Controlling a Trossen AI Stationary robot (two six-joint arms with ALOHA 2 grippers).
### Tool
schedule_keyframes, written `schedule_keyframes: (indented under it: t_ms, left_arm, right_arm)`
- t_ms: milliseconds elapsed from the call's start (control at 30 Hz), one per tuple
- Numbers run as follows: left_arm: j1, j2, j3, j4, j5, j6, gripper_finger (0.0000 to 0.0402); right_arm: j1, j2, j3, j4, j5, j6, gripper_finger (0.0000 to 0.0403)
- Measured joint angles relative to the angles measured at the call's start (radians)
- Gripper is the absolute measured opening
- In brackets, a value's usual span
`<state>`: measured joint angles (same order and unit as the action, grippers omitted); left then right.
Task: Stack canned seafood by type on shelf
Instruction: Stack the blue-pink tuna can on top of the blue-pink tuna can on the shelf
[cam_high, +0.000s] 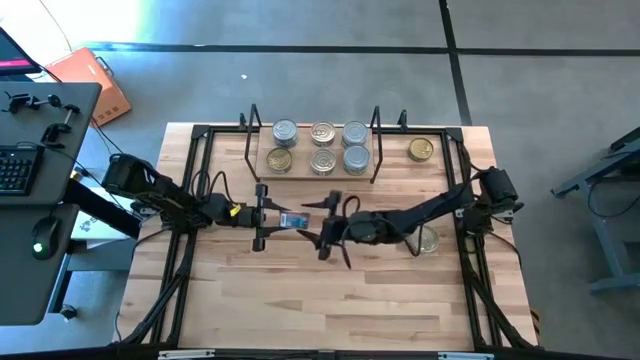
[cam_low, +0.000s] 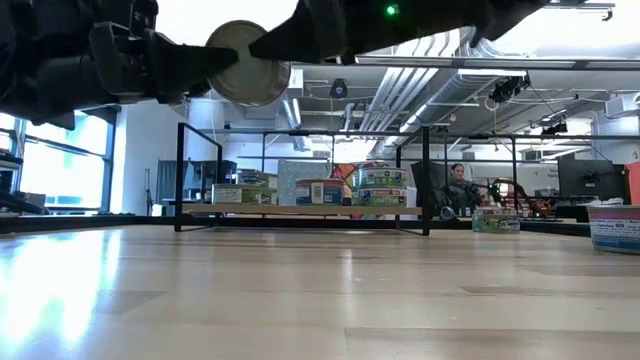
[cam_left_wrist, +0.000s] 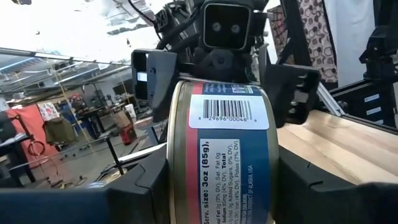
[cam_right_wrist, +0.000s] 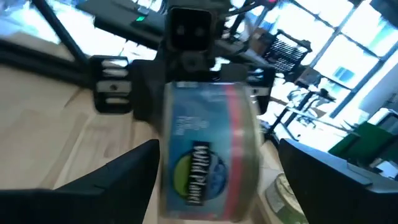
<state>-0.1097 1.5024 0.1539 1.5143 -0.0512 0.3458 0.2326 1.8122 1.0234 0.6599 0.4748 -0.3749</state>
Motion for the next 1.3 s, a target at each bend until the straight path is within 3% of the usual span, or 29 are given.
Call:
schedule_keyframes:
  t_ms: [167,267,400,533,700,800,1133,1300]
  left_arm:
    - [0.000,0.000,0.000,-0.003,0.010,0.007,0.0173]
    - [0.000,0.000,0.000,-0.003,0.011,0.007,0.0173]
    - [-0.001,0.000,0.000,-0.016,-0.012,0.008,0.0173]
    - [-0.003,-0.002,-0.005,-0.086,-0.087,0.007,0.0177]
    - [-0.006,0.002,-0.016,-0.244,-0.225,-0.127,0.0293]
    - [-0.020,-0.007,-0.014,-0.281,-0.289,-0.221,0.0329]
    - [-0.104,-0.003,-0.015,-0.289,-0.319,-0.266,0.0334]
    - [-0.123,-0.003,-0.015,-0.290,-0.320,-0.266,0.0334]
  right_arm:
    - [-0.009,0.003,0.058,-0.140,-0.023,0.000,0.0308]
    - [-0.009,0.003,0.079,-0.172,-0.023,0.004,0.0268]
    - [-0.009,0.003,0.096,-0.230,-0.020,0.056,0.0186]
    - [-0.012,-0.002,0.155,-0.414,0.019,0.114,0.0180]
    - [-0.068,-0.016,0.343,-0.841,0.095,0.144,0.0180]
    - [-0.127,0.000,0.447,-1.009,0.178,0.128,0.0180]
    - [-0.326,0.180,0.573,-1.013,0.406,-0.115,0.0180]
    - [-0.422,0.241,0.586,-0.919,0.422,-0.219,0.0180]
